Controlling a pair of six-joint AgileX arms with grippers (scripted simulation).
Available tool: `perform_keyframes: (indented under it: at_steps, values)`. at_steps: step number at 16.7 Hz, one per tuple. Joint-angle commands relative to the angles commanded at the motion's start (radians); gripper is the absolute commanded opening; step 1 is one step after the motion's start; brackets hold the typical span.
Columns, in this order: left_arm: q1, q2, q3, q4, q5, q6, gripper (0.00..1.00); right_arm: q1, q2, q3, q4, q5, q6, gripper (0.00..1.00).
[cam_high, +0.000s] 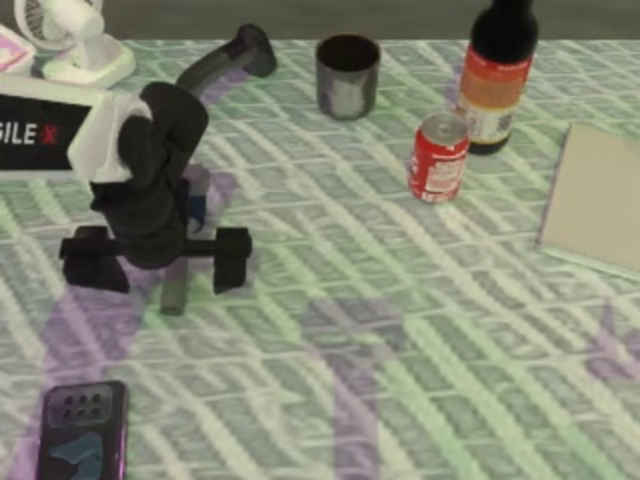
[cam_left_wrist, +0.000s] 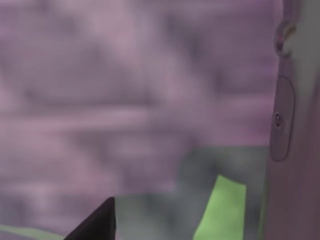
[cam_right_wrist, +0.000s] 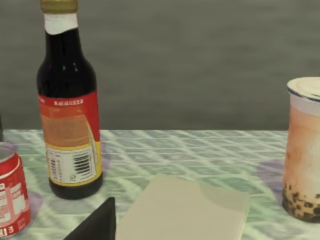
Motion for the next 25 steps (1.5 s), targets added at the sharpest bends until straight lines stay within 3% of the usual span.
perform_keyframes:
  at_steps: [12,22,25]
  values:
    - [0.000,0.000,0.000,0.000,0.000,0.000,0.02,0.000,0.000,0.000,0.000,0.000,0.000,1.00]
    - [-0.003,-0.041,0.018,-0.012,-0.001,0.002,0.00,0.000,0.000,0.000,0.000,0.000,0.000,1.00]
    - [-0.003,-0.054,0.006,0.052,0.025,0.018,0.00,0.000,0.000,0.000,0.000,0.000,0.000,1.00]
